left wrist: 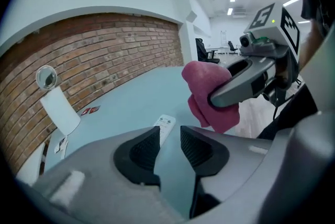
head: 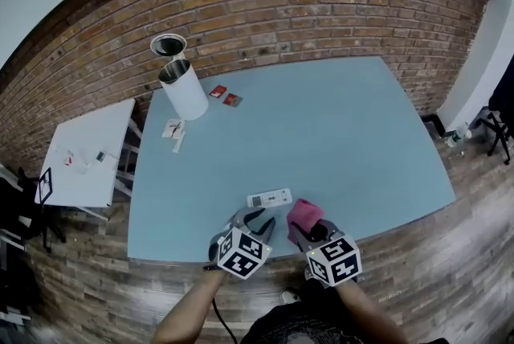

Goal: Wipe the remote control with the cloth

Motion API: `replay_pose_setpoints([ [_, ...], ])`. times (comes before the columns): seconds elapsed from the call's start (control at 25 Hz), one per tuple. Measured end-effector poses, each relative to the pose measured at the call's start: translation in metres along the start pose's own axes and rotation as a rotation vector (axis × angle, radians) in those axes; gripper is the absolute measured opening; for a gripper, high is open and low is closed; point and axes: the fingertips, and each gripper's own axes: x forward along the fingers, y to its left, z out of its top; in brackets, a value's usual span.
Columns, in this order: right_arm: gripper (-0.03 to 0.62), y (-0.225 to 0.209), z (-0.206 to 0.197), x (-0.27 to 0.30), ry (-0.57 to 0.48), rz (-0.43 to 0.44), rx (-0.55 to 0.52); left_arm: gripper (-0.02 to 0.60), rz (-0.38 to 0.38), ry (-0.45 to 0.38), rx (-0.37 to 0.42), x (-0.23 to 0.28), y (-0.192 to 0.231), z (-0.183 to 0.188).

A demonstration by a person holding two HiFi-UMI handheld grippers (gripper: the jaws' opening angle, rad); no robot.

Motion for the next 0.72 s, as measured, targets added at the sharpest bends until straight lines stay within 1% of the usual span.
replay_pose_setpoints([
  [0.04, 0.061, -0.002, 0.000, 0.002, 0.000, -0.003, 0.005, 0.134, -0.023, 0.021, 0.029, 0.004, -0.001, -0.003],
  [0.08, 0.061, -0.004, 0.001, 0.004, -0.001, -0.006, 0.008, 0.169, -0.043, 0.041, 0.059, 0.008, -0.002, -0.006],
  [0.16, 0.061, -0.011, 0.005, 0.008, -0.007, -0.011, 0.007, 0.175, -0.070, 0.079, 0.113, 0.016, 0.001, -0.010],
  [0.24, 0.061, -0.018, 0.008, 0.013, -0.014, -0.013, 0.008, 0.201, -0.088, 0.110, 0.142, 0.024, 0.005, -0.013],
  [0.36, 0.061, -0.025, 0.012, 0.021, -0.012, 0.006, 0.002, 0.203, -0.112, 0.146, 0.168, 0.036, 0.010, -0.016],
  [0.4, 0.061, -0.026, 0.014, 0.024, -0.008, 0.017, -0.009, 0.217, -0.122, 0.160, 0.181, 0.040, 0.012, -0.017],
  [0.44, 0.061, -0.027, 0.016, 0.027, -0.006, 0.027, -0.019, 0.258, -0.133, 0.177, 0.196, 0.044, 0.013, -0.019],
  [0.56, 0.061, -0.034, 0.023, 0.032, -0.009, 0.048, -0.034, 0.264, -0.175, 0.226, 0.238, 0.057, 0.018, -0.024],
  [0.72, 0.061, -0.051, 0.029, 0.033, -0.012, 0.060, -0.028, 0.265, -0.250, 0.278, 0.272, 0.072, 0.019, -0.029],
])
